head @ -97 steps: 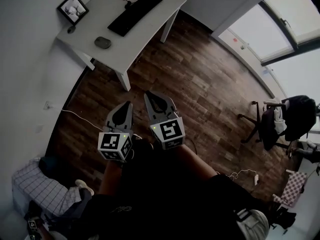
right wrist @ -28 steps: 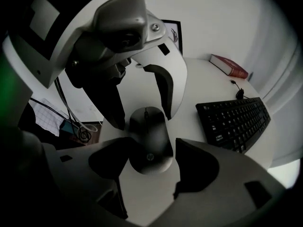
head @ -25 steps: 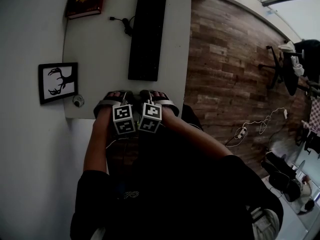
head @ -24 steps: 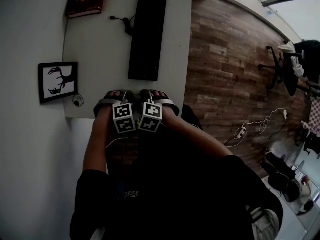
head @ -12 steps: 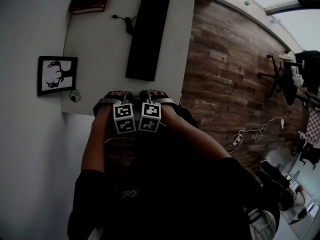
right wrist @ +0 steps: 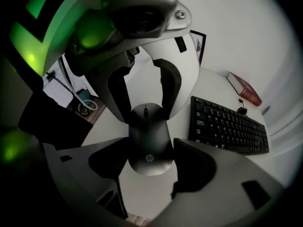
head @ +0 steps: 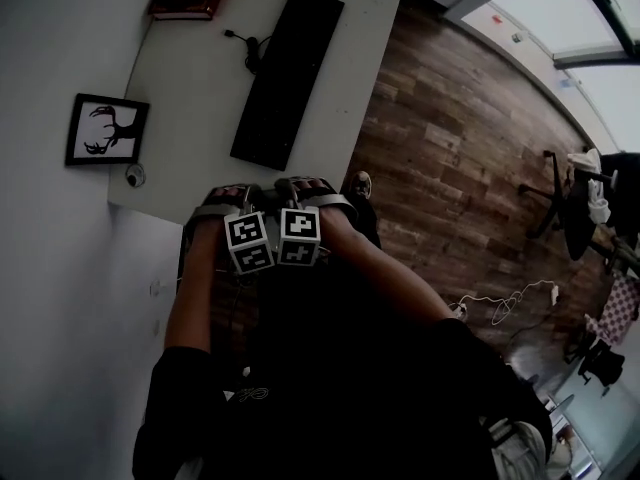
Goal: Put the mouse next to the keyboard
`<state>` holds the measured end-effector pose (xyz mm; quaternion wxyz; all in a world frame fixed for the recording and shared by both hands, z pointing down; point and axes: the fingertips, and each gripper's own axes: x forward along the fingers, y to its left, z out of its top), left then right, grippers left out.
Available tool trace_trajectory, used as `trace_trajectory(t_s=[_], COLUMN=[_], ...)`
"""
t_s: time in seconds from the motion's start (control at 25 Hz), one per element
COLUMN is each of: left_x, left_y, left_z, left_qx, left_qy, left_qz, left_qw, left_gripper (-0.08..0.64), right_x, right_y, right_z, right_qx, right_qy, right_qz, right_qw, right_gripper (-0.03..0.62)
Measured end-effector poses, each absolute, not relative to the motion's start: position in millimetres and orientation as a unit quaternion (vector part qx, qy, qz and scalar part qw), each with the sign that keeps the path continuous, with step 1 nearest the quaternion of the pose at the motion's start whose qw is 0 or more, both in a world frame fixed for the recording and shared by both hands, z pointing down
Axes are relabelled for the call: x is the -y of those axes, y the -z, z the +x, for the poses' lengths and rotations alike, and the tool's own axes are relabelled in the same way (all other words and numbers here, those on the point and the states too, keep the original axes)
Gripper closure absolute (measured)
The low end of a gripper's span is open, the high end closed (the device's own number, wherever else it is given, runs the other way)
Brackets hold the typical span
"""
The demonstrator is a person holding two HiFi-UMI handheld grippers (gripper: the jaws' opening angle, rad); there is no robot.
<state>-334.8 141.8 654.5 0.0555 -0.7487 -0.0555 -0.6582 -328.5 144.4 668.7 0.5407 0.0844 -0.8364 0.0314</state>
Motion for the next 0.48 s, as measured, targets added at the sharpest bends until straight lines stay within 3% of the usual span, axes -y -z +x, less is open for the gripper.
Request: trace_trajectory(t_s=[0.48], left_x=[-109], left_y=[-623], left_z=[-241], left_qx=[-0.079], left_qy=[0.702], left_qz=[-0.708], left_qw=[-0.012], left_gripper=[0.296], right_x=[-109], right_y=[-640], right_z=[-238], right_qx=[0.870], right_qy=[0.087], right_qz=[-0.016], right_qw=[0.485], right_gripper=[0.285])
